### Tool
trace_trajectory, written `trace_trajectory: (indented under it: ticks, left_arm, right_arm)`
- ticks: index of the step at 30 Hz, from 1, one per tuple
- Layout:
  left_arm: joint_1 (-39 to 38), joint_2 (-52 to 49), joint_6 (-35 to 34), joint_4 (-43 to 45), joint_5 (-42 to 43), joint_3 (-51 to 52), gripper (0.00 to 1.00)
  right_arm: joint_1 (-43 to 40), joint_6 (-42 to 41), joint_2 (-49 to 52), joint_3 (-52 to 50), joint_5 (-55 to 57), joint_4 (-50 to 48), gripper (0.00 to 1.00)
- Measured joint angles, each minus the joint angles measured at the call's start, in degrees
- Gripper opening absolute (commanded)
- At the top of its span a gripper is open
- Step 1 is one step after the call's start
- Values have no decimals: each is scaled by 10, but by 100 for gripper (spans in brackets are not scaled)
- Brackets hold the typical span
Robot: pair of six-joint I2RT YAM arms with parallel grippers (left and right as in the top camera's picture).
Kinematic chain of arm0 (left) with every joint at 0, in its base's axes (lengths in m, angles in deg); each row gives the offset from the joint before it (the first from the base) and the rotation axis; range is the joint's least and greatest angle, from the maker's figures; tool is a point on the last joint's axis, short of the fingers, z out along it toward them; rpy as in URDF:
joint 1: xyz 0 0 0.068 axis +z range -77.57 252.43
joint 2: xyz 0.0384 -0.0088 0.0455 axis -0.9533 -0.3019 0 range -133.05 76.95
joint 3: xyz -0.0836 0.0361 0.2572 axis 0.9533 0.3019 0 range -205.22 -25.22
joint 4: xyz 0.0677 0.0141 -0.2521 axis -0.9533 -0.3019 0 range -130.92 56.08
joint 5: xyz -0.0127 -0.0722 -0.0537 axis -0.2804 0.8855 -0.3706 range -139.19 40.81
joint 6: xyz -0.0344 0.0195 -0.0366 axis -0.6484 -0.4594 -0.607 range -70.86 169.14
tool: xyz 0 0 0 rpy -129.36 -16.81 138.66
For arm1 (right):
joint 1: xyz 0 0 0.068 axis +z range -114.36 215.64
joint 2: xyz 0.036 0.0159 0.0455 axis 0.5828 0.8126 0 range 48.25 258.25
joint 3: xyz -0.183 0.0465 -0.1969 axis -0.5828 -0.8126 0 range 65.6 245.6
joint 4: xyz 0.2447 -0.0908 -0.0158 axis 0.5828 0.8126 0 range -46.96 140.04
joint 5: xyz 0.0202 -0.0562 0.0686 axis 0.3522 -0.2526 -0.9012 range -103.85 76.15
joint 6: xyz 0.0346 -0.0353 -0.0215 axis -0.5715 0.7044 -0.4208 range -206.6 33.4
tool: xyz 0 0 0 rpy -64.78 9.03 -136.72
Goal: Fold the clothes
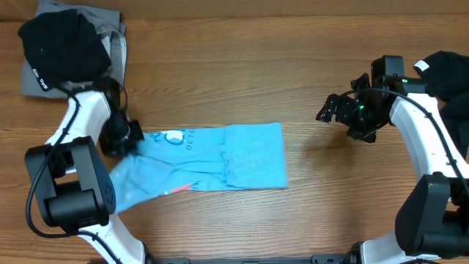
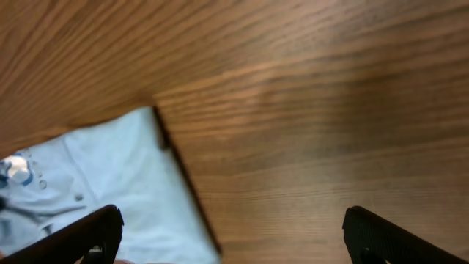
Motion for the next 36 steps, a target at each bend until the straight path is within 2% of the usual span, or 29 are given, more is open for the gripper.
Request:
trace_trajectory:
  ticks: [6, 10, 17, 24, 28, 32, 36]
  left_arm:
    - [-11, -1, -18, -80, -20, -158, 4]
    - [-54, -1, -24, -102, 5, -204, 4]
    - [-188, -1, -37, -106, 45, -209, 4]
    - [-314, -1, -63, -103, 49, -209, 4]
    - [-367, -5, -76, -95, 47, -209, 6]
    - [-401, -36, -89, -90, 47, -209, 13]
    - [-420, -71, -97, -89, 47, -209, 12]
  right_arm:
    - [0, -15, 1, -73, -3, -75, 100]
    - [0, -24, 2, -115, -8, -114, 100]
    - [0, -30, 2, -146, -10, -130, 100]
    - [0, -30, 2, -148, -13, -135, 100]
    - [0, -30, 2, -148, -14, -134, 100]
    - [0, -30, 2, -148, -17, -132, 100]
    - [0, -30, 2, -148, -18, -127, 100]
